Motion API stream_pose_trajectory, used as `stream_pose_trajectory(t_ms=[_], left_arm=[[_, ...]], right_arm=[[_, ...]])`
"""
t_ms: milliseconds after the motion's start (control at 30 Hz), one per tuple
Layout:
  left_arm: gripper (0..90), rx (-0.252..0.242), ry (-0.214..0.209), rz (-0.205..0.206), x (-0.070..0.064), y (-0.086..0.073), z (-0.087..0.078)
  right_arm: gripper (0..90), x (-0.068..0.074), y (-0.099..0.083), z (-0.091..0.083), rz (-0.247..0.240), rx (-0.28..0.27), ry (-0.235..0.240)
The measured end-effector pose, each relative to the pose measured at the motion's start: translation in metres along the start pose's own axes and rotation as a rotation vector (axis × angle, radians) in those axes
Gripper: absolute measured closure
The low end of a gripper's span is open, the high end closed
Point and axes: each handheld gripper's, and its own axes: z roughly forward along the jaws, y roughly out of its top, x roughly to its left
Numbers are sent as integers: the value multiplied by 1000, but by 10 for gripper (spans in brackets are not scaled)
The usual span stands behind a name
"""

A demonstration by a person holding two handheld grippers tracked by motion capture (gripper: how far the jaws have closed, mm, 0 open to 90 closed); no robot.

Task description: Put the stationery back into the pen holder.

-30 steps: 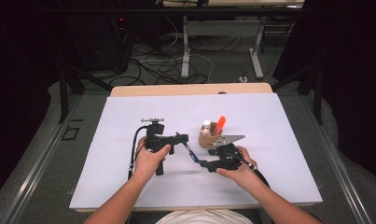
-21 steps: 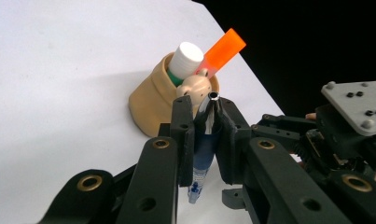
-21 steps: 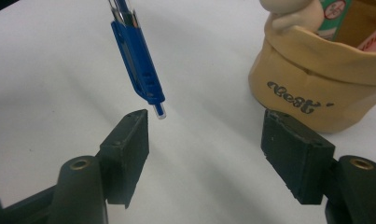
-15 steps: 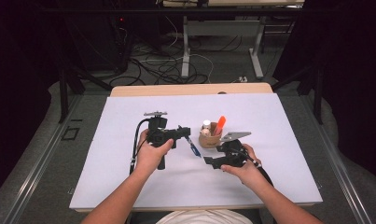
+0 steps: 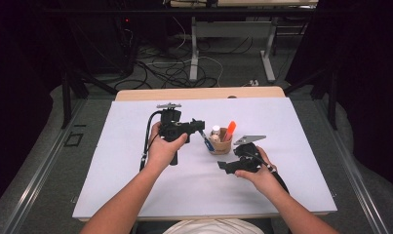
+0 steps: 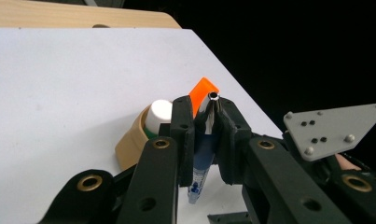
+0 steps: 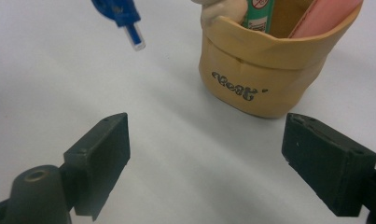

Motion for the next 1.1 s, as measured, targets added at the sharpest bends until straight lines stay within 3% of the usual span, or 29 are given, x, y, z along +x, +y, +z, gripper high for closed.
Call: stream_pose_trajectory(t_ms=[233, 433, 633, 667, 867, 1100], left_arm=[[793, -22, 1, 23, -8, 12, 8], [793, -29, 7, 36, -12, 20, 14], [793, -31, 16, 51, -14, 23, 22], [793, -35, 17, 48, -15, 23, 23], [793, -41, 24, 58, -14, 25, 29], [793, -60, 65, 90, -15, 26, 36]], right_arm=[[130, -1, -1, 1, 9, 22, -5], [40, -3, -1, 1, 0, 43, -24], [28, -5, -2, 2, 5, 14, -25], [28, -5, -1, 1, 5, 44, -30], [29, -6, -2, 2, 18, 8, -29], [30, -6, -2, 1, 7, 17, -39]])
